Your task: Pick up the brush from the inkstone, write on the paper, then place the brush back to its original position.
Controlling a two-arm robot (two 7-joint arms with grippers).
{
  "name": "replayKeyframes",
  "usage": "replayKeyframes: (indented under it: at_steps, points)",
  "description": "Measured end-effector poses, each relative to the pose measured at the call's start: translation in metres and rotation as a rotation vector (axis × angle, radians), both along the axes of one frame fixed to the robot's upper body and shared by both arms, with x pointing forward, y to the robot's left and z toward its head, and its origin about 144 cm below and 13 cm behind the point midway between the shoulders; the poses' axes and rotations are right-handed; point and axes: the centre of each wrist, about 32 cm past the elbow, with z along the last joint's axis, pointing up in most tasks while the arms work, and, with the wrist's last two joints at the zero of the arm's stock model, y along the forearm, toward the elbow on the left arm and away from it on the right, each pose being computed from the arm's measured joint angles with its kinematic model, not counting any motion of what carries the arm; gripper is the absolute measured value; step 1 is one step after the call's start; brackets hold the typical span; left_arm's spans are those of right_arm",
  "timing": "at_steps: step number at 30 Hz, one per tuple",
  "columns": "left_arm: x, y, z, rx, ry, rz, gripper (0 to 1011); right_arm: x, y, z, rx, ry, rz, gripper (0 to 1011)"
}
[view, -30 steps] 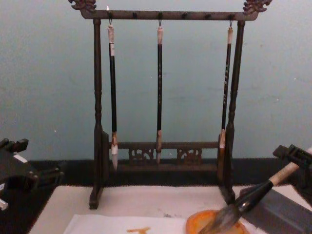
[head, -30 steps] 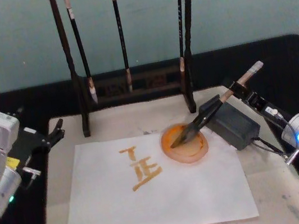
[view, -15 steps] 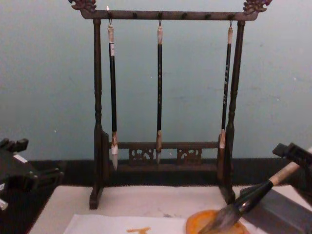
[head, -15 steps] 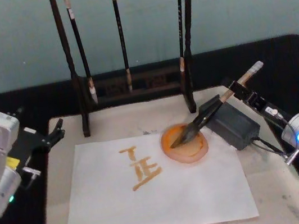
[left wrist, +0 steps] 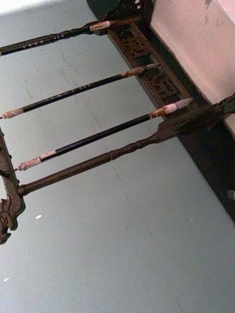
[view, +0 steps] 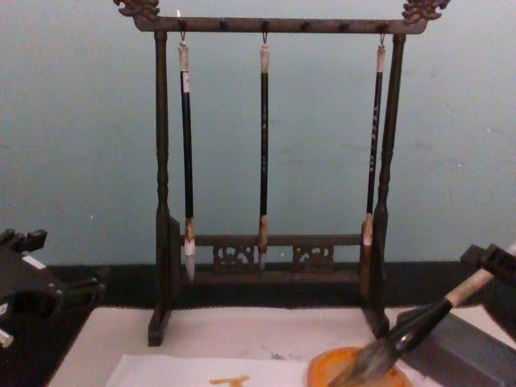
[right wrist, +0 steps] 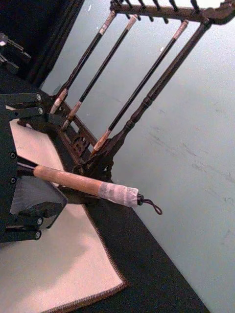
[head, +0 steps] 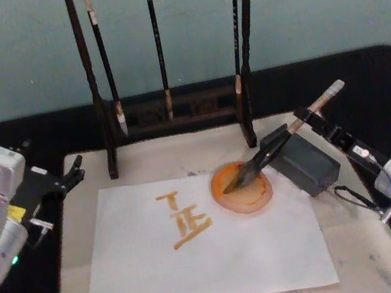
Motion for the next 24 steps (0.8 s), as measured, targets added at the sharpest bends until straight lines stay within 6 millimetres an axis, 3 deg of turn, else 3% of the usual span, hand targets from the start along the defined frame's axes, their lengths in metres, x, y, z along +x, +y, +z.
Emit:
replayKeyframes:
  at_steps: [7,14,24]
  points:
    - [0.000,0.000,0.000,0.000,0.000,0.000,1010,-0.021,0.001,0.001,-0.040,-0.017,-0.020,1000]
    - [0.000,0.000,0.000,0.000,0.000,0.000,1010,-0.044,0.008,0.011,-0.196,-0.076,-0.059,1000]
    - [0.000,0.000,0.000,0.000,0.000,0.000,1010,-0.047,0.032,0.024,-0.641,-0.230,-0.094,1000]
